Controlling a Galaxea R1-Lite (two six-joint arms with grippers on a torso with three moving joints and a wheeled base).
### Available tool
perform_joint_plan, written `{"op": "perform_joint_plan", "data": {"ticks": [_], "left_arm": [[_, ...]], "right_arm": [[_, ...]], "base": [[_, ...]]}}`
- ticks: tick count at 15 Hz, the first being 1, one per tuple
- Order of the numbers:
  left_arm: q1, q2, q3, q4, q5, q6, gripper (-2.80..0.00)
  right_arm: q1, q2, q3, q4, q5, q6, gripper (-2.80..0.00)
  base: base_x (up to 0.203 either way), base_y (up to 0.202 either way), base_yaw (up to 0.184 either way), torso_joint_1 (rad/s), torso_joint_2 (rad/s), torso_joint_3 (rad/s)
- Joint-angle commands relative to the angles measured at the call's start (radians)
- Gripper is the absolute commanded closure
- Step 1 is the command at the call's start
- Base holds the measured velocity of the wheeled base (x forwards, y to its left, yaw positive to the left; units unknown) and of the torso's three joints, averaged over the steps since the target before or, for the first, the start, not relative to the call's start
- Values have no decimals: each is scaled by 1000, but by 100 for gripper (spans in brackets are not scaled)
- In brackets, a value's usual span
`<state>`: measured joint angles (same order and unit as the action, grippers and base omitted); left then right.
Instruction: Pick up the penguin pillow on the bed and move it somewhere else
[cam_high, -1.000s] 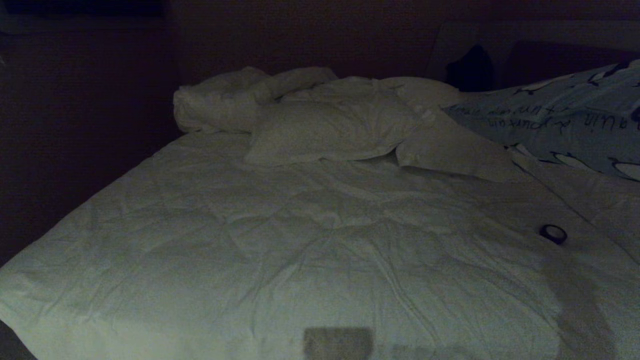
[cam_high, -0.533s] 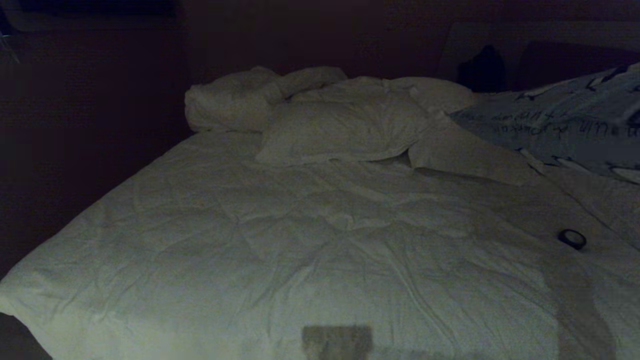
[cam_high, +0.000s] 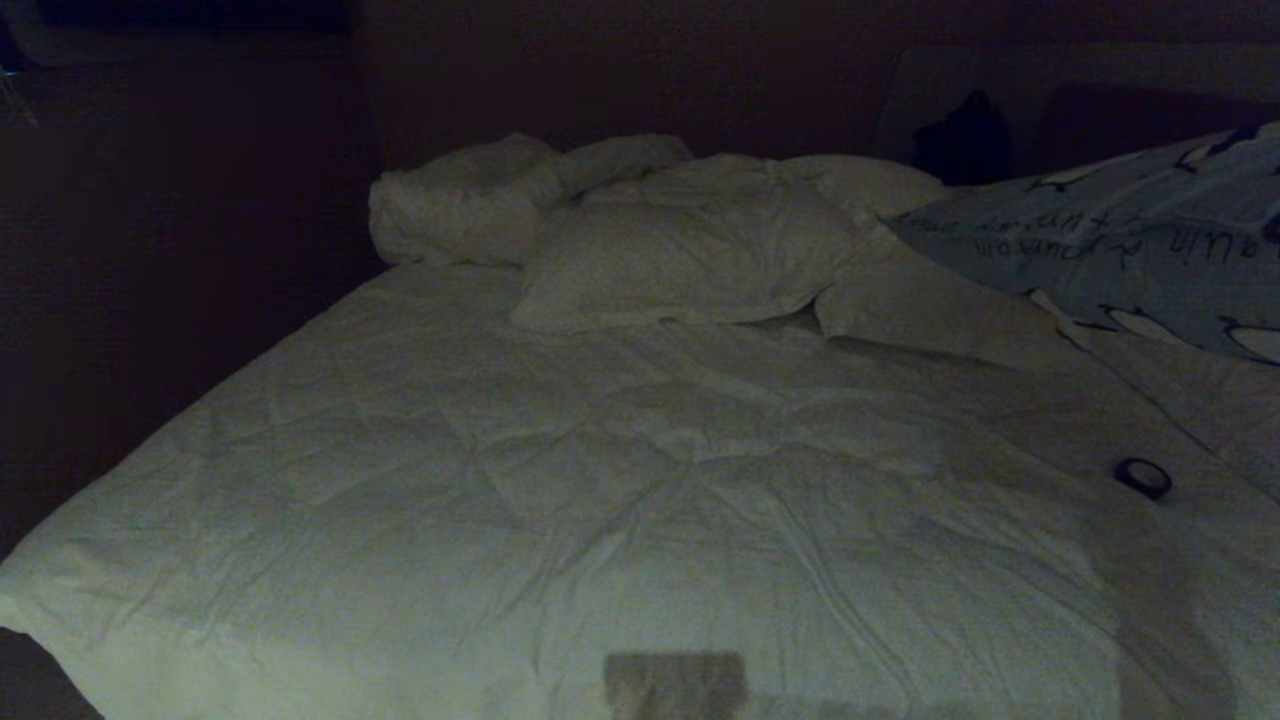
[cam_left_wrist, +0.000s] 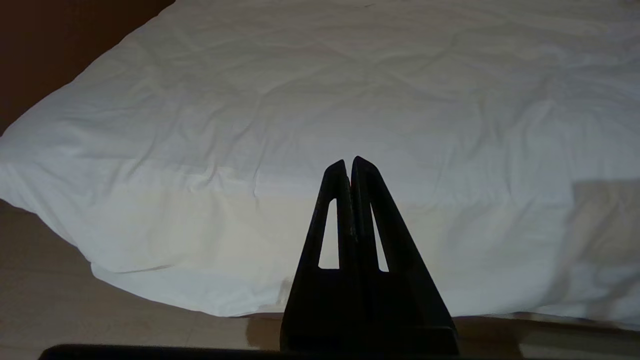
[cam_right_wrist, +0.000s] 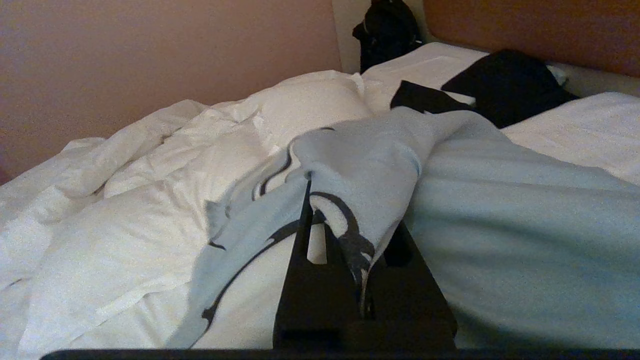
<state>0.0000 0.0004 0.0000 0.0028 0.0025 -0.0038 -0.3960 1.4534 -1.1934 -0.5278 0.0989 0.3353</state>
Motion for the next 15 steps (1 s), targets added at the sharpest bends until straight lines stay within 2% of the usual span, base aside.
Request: {"op": "perform_joint_plan", "data": {"ticks": [1, 4, 9, 15], "left_arm": [[0, 0, 2, 0, 1, -1, 0], [0, 0, 2, 0, 1, -1, 0], [0, 0, 2, 0, 1, -2, 0], [0, 0, 2, 0, 1, -2, 0]], "right_arm": [[0, 2, 2, -3, 1, 2, 0], [0, -1, 11, -4, 27, 2, 0], [0, -2, 14, -5, 27, 2, 0], [0, -4, 14, -5, 28, 2, 0]], "base": [[0, 0, 0, 0, 0, 0], [0, 0, 0, 0, 0, 0], [-12, 0, 1, -1, 1, 1], [-187, 0, 2, 3, 2, 4]]}}
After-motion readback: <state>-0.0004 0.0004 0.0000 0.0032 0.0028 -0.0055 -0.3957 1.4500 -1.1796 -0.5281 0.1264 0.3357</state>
